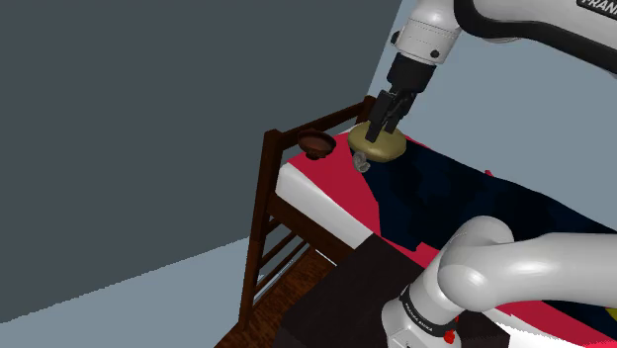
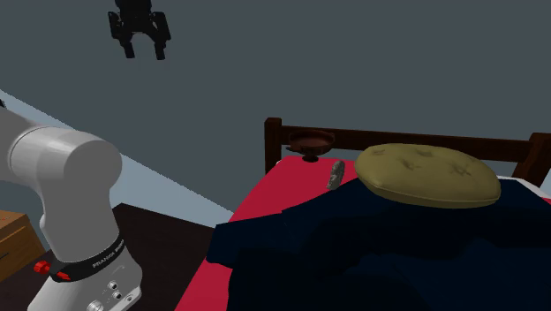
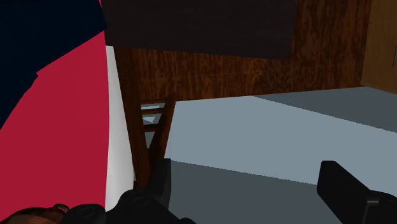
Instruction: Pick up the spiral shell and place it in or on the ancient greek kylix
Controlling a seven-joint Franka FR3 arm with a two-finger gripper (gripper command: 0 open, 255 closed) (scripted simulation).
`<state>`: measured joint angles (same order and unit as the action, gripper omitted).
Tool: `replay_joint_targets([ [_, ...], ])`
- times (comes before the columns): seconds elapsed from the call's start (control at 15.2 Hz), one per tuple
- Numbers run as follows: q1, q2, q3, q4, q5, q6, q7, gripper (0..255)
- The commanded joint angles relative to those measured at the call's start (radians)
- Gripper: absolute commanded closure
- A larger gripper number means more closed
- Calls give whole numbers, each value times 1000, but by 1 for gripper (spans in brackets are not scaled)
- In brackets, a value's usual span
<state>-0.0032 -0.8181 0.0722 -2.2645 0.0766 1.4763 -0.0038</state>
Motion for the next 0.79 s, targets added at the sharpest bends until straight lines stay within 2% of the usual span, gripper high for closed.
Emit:
replay_joint_targets([
  [0.0,0,0,0,0,0,0,0,0],
  [0.73,-70,78,-191,-166,-127,266,-200,0],
])
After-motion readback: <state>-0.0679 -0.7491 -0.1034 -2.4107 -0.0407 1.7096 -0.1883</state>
